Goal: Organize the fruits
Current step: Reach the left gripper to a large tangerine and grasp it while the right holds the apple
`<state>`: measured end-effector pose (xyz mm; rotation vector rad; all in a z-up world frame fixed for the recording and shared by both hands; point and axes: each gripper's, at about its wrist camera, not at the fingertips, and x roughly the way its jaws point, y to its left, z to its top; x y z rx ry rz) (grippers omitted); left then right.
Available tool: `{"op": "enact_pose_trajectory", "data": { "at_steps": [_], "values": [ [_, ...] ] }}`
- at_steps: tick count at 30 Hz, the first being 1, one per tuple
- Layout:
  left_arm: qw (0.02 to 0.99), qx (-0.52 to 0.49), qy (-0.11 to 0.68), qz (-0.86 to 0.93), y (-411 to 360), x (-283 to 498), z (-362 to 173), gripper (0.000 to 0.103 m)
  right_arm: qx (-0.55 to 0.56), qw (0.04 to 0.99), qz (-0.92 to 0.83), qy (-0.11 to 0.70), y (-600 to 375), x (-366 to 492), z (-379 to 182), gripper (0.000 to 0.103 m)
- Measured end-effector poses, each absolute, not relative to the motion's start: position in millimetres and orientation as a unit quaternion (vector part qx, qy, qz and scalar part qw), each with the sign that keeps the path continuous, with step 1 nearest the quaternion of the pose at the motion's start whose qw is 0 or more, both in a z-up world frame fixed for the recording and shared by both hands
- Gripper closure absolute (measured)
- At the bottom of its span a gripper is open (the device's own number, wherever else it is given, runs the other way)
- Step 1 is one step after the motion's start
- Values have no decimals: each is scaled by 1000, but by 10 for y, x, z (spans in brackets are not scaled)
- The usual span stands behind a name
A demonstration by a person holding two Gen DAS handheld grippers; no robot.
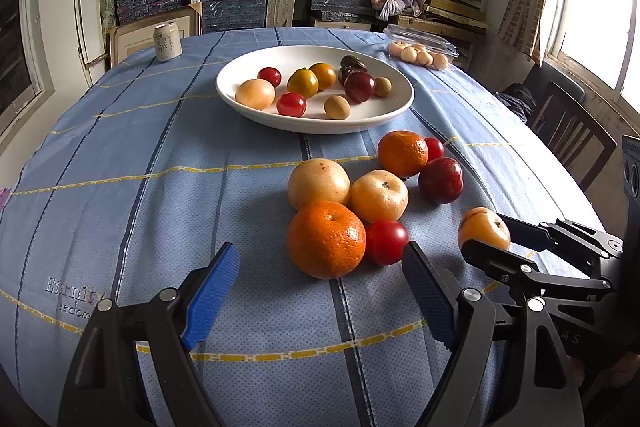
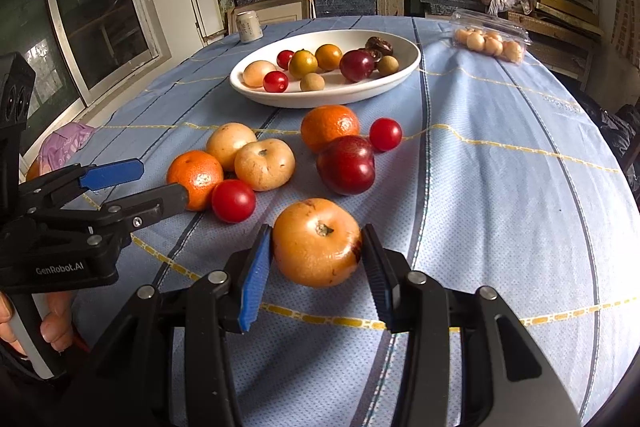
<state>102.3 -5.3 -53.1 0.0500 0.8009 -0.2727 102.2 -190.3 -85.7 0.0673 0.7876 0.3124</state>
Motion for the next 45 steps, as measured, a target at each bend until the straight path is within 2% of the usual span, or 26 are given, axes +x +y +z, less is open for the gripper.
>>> {"op": "enact_pose_trajectory", "data": {
  "at_steps": [19, 26, 34, 45],
  "values": [
    [915, 39, 391, -93, -155, 1227, -665, 19, 39, 911, 154, 380, -1963, 1004, -892, 59],
    [911, 14, 403, -86, -38, 1276, -704, 20, 44, 912, 152, 379, -1990, 1010, -896, 59],
    [922, 44, 379, -64, -54, 1198, -633, 21, 41, 912, 154, 378, -1983, 1001, -893, 59],
    [911, 48, 404, -70, -140, 1302, -758, 24, 38, 912, 156, 379, -1983, 987, -881, 59]
  ]
}}
